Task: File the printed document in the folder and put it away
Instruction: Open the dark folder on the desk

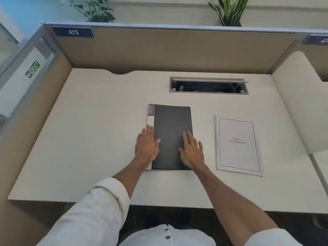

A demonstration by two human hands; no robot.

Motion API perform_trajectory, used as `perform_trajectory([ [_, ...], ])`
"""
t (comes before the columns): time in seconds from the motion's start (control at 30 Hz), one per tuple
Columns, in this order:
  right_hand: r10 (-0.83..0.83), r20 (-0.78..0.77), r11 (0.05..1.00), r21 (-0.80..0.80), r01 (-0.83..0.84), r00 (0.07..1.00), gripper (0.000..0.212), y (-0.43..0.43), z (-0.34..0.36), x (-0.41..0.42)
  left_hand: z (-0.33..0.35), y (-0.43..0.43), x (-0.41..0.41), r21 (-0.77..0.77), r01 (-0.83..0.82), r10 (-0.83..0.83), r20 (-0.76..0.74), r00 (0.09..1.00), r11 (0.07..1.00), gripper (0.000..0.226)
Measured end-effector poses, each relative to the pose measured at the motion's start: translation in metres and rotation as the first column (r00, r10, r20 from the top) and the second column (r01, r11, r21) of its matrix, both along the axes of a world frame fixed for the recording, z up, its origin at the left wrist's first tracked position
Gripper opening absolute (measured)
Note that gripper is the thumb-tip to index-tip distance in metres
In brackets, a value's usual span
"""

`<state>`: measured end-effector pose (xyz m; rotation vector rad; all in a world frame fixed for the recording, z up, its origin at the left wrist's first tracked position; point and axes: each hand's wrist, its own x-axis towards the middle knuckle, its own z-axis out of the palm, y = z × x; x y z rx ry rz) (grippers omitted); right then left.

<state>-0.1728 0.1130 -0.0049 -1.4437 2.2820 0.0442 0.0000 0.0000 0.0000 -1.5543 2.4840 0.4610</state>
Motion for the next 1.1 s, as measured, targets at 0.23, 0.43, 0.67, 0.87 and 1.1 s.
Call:
perform_trajectory([
  [0.23, -0.272, 0.112, 0.956, -0.082, 0.282, 0.956, 0.059, -0.003, -0.003, 0.0, -0.004, -0.002, 0.004, 0.044, -0.046, 0.045, 0.039, 0.998, 0.998, 0.065],
  [0.43, -0.529, 0.293, 0.821, -0.058, 0.567, 0.796, 0.038, -0.019, 0.001, -0.008, -0.01, 0.002, 0.005, 0.109, -0.128, 0.128, 0.008, 0.992, 0.986, 0.067],
  [0.67, -0.682, 0.486, 0.641, 0.039, 0.767, 0.546, 0.02, -0.031, -0.006, -0.029, -0.016, 0.008, 0.002, 0.119, -0.195, 0.2, -0.033, 0.979, 0.974, 0.068],
  [0.87, -0.689, 0.62, 0.542, 0.096, 0.835, 0.376, 0.016, -0.032, -0.008, -0.041, -0.015, 0.01, 0.001, 0.117, -0.257, 0.268, -0.098, 0.958, 0.959, 0.077],
  [1.1, -0.651, 0.696, 0.496, 0.088, 0.864, 0.303, 0.04, -0.027, -0.002, -0.043, -0.017, 0.004, 0.008, 0.12, -0.205, 0.216, -0.079, 0.973, 0.971, 0.058],
])
